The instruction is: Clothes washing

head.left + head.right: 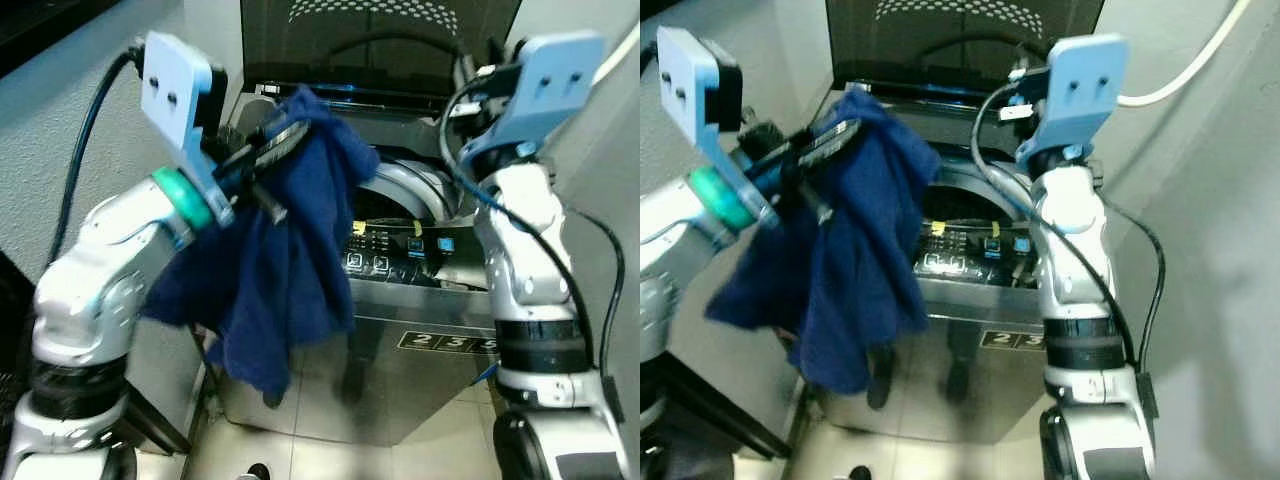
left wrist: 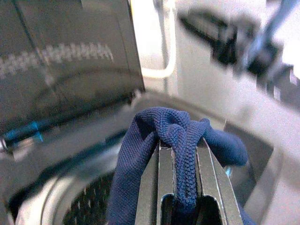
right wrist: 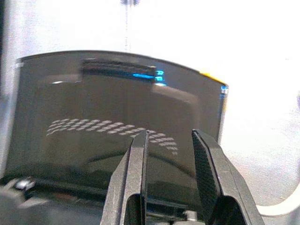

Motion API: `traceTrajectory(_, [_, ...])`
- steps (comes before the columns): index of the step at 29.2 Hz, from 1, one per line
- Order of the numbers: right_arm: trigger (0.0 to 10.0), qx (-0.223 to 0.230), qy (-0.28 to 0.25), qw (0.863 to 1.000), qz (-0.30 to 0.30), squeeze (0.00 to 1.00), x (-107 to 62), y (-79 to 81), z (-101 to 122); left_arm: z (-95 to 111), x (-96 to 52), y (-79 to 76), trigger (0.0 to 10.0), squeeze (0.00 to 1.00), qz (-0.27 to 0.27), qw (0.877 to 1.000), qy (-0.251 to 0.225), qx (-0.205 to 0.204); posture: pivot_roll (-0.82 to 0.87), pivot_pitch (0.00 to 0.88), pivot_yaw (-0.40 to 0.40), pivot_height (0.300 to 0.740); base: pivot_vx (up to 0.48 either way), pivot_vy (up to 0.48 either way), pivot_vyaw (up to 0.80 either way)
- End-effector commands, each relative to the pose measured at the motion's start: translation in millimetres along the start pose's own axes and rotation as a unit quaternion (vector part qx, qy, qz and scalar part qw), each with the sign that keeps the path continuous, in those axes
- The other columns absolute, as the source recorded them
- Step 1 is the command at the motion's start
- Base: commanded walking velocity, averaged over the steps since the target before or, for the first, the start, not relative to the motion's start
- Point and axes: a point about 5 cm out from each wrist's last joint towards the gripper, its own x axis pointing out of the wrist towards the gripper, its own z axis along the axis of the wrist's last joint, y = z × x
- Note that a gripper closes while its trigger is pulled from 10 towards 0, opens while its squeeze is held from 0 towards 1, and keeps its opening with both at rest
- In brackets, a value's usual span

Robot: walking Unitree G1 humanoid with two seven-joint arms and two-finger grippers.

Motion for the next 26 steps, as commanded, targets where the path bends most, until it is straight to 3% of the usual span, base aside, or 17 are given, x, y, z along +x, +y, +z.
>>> traceTrajectory(1, [10.0,0.007,0.006,1.000,-0.016,0.00,1.5,-6.5,-2,-2,-0.5,-3.2,10.0,0.00,-0.013,1.000,0.012,0.002,0.01,0.034,0.023,0.740,0.000,0.000,0.00])
traceTrajectory(2, [10.0,0.027,0.008,0.999,-0.033,0.00,4.9,-12.1,-1,-15,-4.7,6.6,10.0,0.00,0.018,0.998,0.053,0.023,0.02,0.040,0.020,0.740,0.000,0.000,0.00])
traceTrajectory(3, [10.0,0.027,0.008,0.999,-0.033,0.00,4.9,-12.1,-1,-15,-4.7,6.6,10.0,0.00,0.018,0.998,0.053,0.023,0.02,0.040,0.020,0.740,0.000,0.000,0.00])
traceTrajectory(4, [10.0,0.049,0.010,0.998,-0.035,0.00,7.5,-14.3,0,-23,-5.3,20.2,10.0,0.00,0.054,0.995,0.074,0.046,0.02,0.045,0.017,0.740,0.000,0.000,0.00])
traceTrajectory(5, [10.0,0.049,0.010,0.998,-0.035,0.00,7.5,-14.3,0,-23,-5.3,20.2,10.0,0.00,0.054,0.995,0.074,0.046,0.02,0.045,0.017,0.740,0.000,0.000,0.00])
traceTrajectory(7, [10.0,0.074,0.015,0.997,0.033,0.00,6.5,-4.0,-1,-17,5.2,43.7,10.0,0.00,0.087,0.991,0.063,0.082,0.02,0.048,0.021,0.740,0.000,0.000,0.00])
traceTrajectory(9, [10.0,0.074,0.015,0.997,0.033,0.00,6.5,-4.0,-1,-17,5.2,43.7,10.0,0.00,0.087,0.991,0.063,0.082,0.02,0.048,0.021,0.740,0.000,0.000,0.00])
traceTrajectory(11, [10.0,0.111,0.034,0.986,0.121,0.00,-8.8,7.9,-7,10,29.1,62.6,10.0,0.00,0.091,0.990,0.009,0.107,0.00,0.060,0.028,0.740,0.000,0.000,0.00])
traceTrajectory(12, [10.0,0.111,0.034,0.986,0.121,0.00,-8.8,7.9,-7,10,29.1,62.6,10.0,0.00,0.091,0.990,0.009,0.107,0.00,0.060,0.028,0.740,0.000,0.000,0.00])
traceTrajectory(16, [10.0,0.133,0.076,0.966,0.208,0.00,-39.1,15.8,-23,43,59.0,80.1,10.0,0.00,0.113,0.983,-0.047,0.134,-0.01,0.072,0.028,0.740,0.000,0.000,0.00])
traceTrajectory(17, [10.0,0.133,0.076,0.966,0.208,0.00,-39.1,15.8,-23,43,59.0,80.1,10.0,0.00,0.113,0.983,-0.047,0.134,-0.01,0.072,0.028,0.740,0.000,0.000,0.00])
traceTrajectory(19, [10.0,0.148,0.103,0.941,0.285,0.00,-65.0,28.4,-31,58,75.9,79.9,10.0,0.00,0.105,0.982,-0.080,0.132,-0.02,0.081,0.032,0.740,0.000,0.000,0.00])
traceTrajectory(22, [10.0,0.159,0.112,0.926,0.322,0.00,-76.0,35.5,-32,61,82.4,77.1,10.0,0.00,0.095,0.983,-0.091,0.129,-0.02,0.081,0.032,0.740,0.000,0.000,0.00])
traceTrajectory(23, [10.0,0.172,0.122,0.908,0.363,0.00,-88.1,47.6,-33,63,92.1,70.1,10.0,0.00,0.072,0.985,-0.099,0.124,-0.02,0.088,0.040,0.740,0.000,0.000,0.00])
traceTrajectory(24, [10.0,0.172,0.122,0.908,0.363,0.00,-88.1,47.6,-33,63,92.1,70.1,10.0,0.00,0.072,0.985,-0.099,0.124,-0.02,0.088,0.040,0.740,0.000,0.000,0.00])
traceTrajectory(25, [10.0,0.173,0.130,0.898,0.382,0.00,-96.0,59.9,-36,60,101.7,59.8,10.0,0.00,0.046,0.987,-0.103,0.116,-0.02,0.093,0.046,0.740,0.000,0.000,0.00])
traceTrajectory(26, [10.0,0.165,0.137,0.899,0.381,0.00,-98.7,68.0,-40,57,109.2,51.7,10.0,0.00,0.023,0.988,-0.107,0.107,-0.02,0.095,0.048,0.740,0.000,0.000,0.00])
